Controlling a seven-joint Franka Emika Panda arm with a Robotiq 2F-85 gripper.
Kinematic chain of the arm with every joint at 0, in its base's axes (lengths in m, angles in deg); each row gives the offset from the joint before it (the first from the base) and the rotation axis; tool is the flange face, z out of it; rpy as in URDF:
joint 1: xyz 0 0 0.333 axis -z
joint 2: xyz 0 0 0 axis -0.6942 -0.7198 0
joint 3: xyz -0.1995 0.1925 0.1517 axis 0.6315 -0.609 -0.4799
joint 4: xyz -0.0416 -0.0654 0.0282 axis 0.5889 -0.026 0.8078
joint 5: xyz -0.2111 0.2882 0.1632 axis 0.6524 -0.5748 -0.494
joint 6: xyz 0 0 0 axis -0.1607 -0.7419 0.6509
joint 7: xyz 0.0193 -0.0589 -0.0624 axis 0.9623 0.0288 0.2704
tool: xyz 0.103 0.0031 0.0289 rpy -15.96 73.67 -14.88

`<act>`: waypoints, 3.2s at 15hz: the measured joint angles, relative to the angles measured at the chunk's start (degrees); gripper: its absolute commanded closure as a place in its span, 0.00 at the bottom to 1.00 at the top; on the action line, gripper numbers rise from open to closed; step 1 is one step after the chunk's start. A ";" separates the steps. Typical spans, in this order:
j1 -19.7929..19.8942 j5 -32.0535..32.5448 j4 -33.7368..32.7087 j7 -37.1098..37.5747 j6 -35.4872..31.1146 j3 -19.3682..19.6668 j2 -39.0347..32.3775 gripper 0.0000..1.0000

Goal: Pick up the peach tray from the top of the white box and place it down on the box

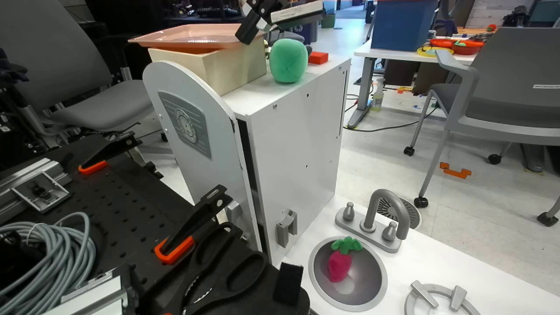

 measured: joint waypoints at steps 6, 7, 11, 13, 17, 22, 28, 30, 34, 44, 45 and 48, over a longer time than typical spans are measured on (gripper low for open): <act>0.15 0.02 -0.44 0.09 -0.04 0.05 -0.45 0.60; 0.15 0.06 -0.51 0.09 -0.04 0.05 -0.46 0.53; 0.15 0.45 -0.71 0.09 -0.04 0.05 -0.46 0.23; 0.15 0.47 -0.72 0.09 -0.04 0.05 -0.46 0.08; 0.11 0.47 -0.78 0.24 -0.04 -0.20 -0.47 0.00; -0.42 0.47 -0.87 0.39 -0.04 -1.22 -0.46 0.00; -0.89 0.46 -0.98 0.50 -0.04 -1.76 -0.46 0.00; -0.89 0.46 -1.01 0.54 -0.04 -1.77 -0.46 0.00; -0.89 0.44 -1.03 0.56 -0.04 -1.83 -0.46 0.00; -1.54 0.56 -1.03 0.56 -0.02 -2.92 -0.87 0.00; -1.75 0.59 -1.03 0.56 -0.02 -2.97 -1.01 0.00; -2.39 0.75 -1.03 0.56 -0.02 -3.01 -1.60 0.02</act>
